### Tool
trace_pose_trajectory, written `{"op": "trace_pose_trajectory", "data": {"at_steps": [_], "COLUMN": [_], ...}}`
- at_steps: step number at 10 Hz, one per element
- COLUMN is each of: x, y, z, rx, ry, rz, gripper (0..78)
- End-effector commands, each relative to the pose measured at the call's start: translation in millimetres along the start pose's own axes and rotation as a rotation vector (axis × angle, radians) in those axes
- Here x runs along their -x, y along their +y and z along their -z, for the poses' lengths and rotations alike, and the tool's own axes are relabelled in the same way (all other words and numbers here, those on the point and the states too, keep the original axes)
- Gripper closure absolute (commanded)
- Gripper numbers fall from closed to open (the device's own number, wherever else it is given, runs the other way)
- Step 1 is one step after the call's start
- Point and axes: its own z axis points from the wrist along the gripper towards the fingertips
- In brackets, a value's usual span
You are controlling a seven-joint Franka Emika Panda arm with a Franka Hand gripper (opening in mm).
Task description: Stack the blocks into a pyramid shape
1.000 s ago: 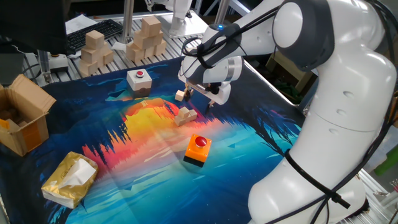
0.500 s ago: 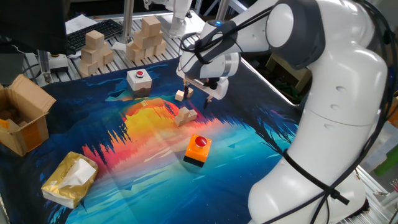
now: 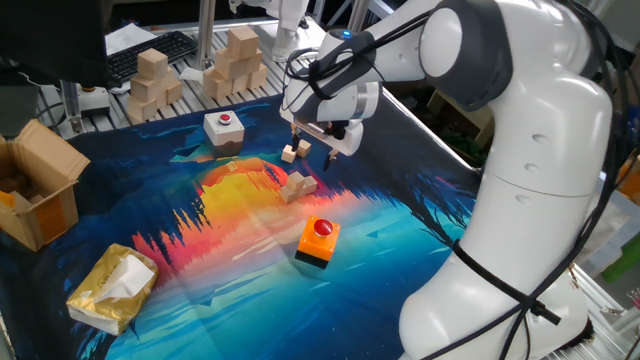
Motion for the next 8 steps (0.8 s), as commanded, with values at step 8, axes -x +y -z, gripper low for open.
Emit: {"op": "trace_pose_trajectory", "data": {"at_steps": [8], "x": [20.9], "y": [35.3], "z": [-11.6], "rx": [0.019], "ry": [0.006], "rz": [0.075], "gripper": [0.1]}}
